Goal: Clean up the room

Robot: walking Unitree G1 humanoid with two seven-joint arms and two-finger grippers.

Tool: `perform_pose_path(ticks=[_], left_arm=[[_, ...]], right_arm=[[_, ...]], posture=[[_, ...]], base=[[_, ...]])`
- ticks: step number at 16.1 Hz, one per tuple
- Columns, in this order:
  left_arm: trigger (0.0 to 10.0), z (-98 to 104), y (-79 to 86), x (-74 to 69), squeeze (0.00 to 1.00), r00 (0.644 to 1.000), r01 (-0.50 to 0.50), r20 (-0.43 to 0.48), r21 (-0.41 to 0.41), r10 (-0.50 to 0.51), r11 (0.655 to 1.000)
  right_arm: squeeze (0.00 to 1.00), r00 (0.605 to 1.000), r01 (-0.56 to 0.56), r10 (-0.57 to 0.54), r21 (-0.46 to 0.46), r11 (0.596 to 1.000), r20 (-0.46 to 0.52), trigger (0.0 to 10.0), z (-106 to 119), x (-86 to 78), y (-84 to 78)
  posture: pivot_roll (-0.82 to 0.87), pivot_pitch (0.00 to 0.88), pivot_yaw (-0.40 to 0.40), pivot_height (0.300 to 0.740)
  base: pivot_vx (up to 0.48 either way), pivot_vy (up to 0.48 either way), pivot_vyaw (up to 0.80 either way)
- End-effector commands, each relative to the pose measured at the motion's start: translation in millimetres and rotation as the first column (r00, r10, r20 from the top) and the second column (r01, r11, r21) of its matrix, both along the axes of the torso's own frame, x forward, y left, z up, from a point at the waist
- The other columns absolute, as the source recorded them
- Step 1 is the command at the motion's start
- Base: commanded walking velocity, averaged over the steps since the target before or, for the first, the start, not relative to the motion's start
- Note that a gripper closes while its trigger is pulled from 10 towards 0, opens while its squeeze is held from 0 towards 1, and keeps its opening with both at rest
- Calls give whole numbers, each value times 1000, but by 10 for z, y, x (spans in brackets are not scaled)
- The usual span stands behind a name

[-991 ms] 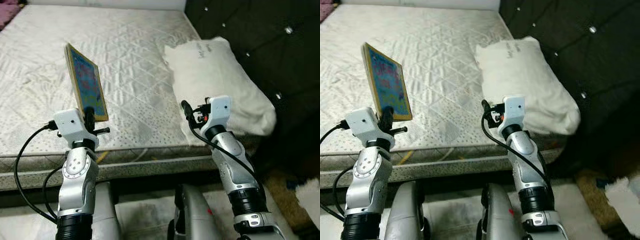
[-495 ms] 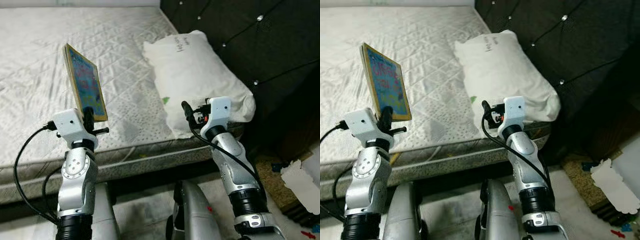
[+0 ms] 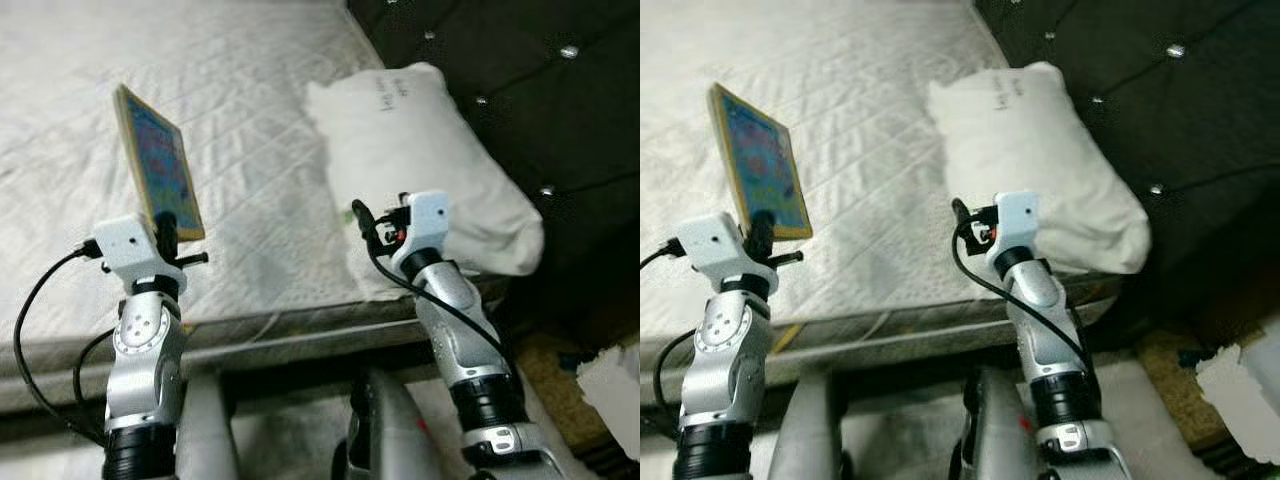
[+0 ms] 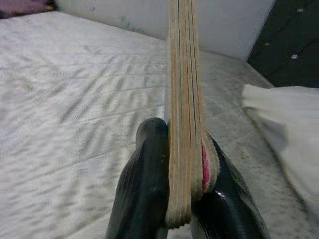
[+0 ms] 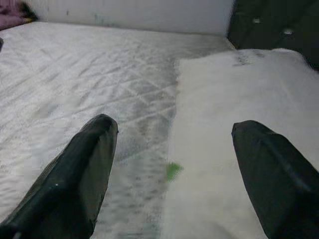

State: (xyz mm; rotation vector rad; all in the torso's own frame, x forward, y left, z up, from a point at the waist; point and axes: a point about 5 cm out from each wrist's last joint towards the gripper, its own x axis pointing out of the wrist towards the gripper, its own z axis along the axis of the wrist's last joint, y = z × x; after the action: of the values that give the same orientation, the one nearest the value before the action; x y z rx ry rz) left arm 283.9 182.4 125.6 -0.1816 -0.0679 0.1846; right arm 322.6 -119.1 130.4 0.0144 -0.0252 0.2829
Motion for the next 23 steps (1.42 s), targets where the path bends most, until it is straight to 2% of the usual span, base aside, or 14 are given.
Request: perform_pose_path(ticks=[1,6,8,9,10,13,17,18,20,21,23], left_arm=[[10000,71,-129,34,0,999,46,27,6,-46,999],[10000,73,-161,60,0,998,54,29,-22,-54,998],[10000,17,-199,90,0,999,40,-19,-79,-42,996],[10000,-27,-241,133,0,998,35,-52,-152,-43,988],[10000,-43,-272,154,0,997,33,-67,-185,-46,982],[10000,-97,-432,247,0,988,50,-122,-315,-92,948],[10000,-169,-547,315,0,971,50,-192,-409,-139,911],[10000,-214,-639,343,0,956,63,-231,-445,-182,894],[10000,-228,-708,365,0,947,68,-248,-466,-205,882],[10000,-244,-782,385,0,935,66,-266,-519,-235,852],[10000,-247,-867,419,0,922,77,-276,-559,-273,825]], right_arm=[[0,1000,24,-24,-5,1000,0,10000,10,0,-86],[0,1000,21,-21,-4,1000,1,10000,9,2,-78],[0,1000,16,-16,-1,1000,4,10000,13,1,-76],[0,1000,12,-12,2,1000,5,10000,18,0,-73],[0,1000,5,-5,8,1000,8,10000,25,-3,-73],[0,1000,13,-13,-8,1000,19,10000,63,9,-126],[0,999,47,-46,-36,998,22,10000,85,39,-256],[0,999,48,-47,-41,998,21,10000,86,40,-274],[0,999,43,-42,-43,998,21,10000,90,33,-271],[0,999,40,-39,-47,998,21,10000,89,18,-271],[0,999,42,-41,-54,998,20,10000,89,3,-293]], posture=[[-98,77,-78,561],[-96,74,-78,561],[-96,74,-78,561],[-101,71,-77,557],[-103,72,-78,548],[-125,86,-81,514],[-140,91,-86,514],[-146,95,-89,514],[-150,95,-89,514],[-156,97,-90,514],[-169,100,-90,514]], base=[[315,0,0],[173,0,0],[0,0,0],[0,0,0],[0,0,0],[0,0,0],[0,0,0],[0,0,0],[0,0,0],[0,0,0],[0,0,0]])
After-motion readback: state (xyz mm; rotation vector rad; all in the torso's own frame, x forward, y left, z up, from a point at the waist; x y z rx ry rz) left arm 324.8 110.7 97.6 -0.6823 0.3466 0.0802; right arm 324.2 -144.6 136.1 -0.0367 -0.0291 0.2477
